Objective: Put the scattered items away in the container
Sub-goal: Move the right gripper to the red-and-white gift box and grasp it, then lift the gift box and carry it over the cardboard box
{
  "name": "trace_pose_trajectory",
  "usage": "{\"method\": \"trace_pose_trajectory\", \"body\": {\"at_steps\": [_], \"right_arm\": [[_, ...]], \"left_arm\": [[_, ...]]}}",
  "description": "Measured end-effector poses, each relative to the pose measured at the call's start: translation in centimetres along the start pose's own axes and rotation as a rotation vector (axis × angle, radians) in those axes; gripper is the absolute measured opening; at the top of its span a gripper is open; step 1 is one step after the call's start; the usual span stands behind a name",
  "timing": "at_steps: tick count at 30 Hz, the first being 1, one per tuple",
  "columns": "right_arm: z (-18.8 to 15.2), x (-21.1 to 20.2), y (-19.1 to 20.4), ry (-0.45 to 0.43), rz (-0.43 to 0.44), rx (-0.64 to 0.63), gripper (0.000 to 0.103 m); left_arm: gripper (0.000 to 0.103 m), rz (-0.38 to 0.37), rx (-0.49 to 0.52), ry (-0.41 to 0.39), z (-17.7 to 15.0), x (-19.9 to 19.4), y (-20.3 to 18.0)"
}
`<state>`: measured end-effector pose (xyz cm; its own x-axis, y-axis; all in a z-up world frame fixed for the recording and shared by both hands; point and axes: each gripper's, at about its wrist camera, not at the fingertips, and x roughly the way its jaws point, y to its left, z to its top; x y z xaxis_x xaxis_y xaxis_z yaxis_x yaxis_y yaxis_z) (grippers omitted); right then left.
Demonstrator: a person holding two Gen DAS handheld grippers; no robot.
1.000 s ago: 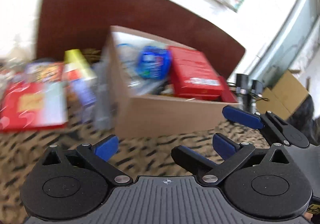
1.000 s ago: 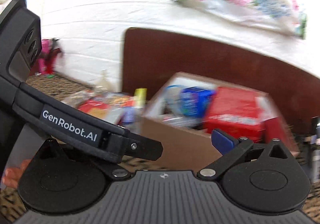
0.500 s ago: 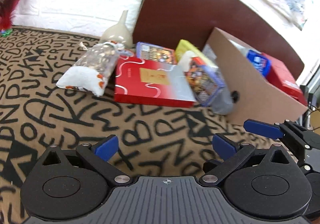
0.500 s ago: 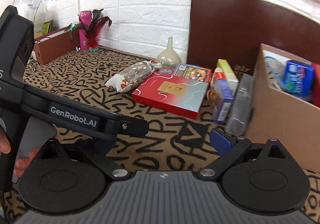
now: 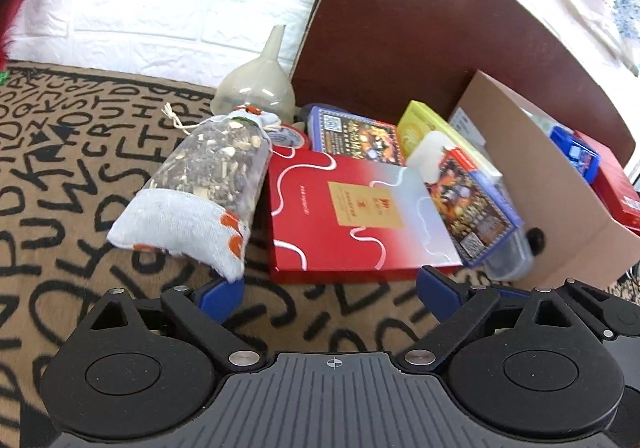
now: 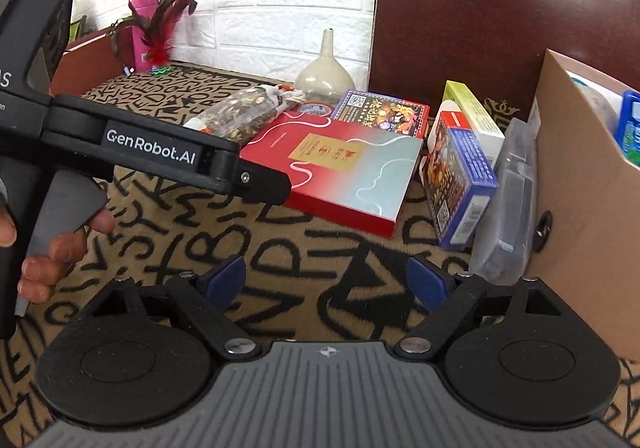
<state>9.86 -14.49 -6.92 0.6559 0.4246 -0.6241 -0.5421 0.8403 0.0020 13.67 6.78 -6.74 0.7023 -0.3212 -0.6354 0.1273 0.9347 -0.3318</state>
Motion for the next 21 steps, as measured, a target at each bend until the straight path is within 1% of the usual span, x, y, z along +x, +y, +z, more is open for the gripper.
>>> {"method": "trace_pose_trajectory", "body": {"at_steps": [5,7,11,13,14,16,17,21], "right_arm": [[0.8,1.9,-0.8,-0.006,-0.001,0.003,0.085],[1.1,2.6,-1.2,-0.002,0.004,0.016,0.08],[1.4,3.7,-1.7,-0.01,0.011,0.031,0.076],[1.6,4.0,-1.9,-0.013,0.014,0.035,0.07],[1.7,4.1,-1.9,-0.013,0.012,0.036,0.068],[1.7,3.8,-1.9,-0.007,0.008,0.031,0.062],[1.6,3.6,-1.9,-0.002,0.011,0.034,0.061],[0.5,1.3,-1.8,0.011,0.035,0.039,0.06]], "left_arm": [[0.098,-0.014,0.013,-0.003,0.9,1.3,0.3],[0.098,-0.014,0.03,-0.001,1.2,1.8,0.2],[0.097,-0.013,0.073,0.006,1.7,2.5,-0.1],[0.095,-0.017,0.09,0.015,1.7,2.8,-0.3],[0.093,-0.004,0.1,0.016,1.7,2.8,-0.5],[0.09,0.015,0.121,0.017,1.5,2.6,-0.7],[0.088,0.015,0.116,0.02,1.4,2.4,-0.6],[0.087,-0.012,0.071,0.056,0.6,1.1,-0.7]]}}
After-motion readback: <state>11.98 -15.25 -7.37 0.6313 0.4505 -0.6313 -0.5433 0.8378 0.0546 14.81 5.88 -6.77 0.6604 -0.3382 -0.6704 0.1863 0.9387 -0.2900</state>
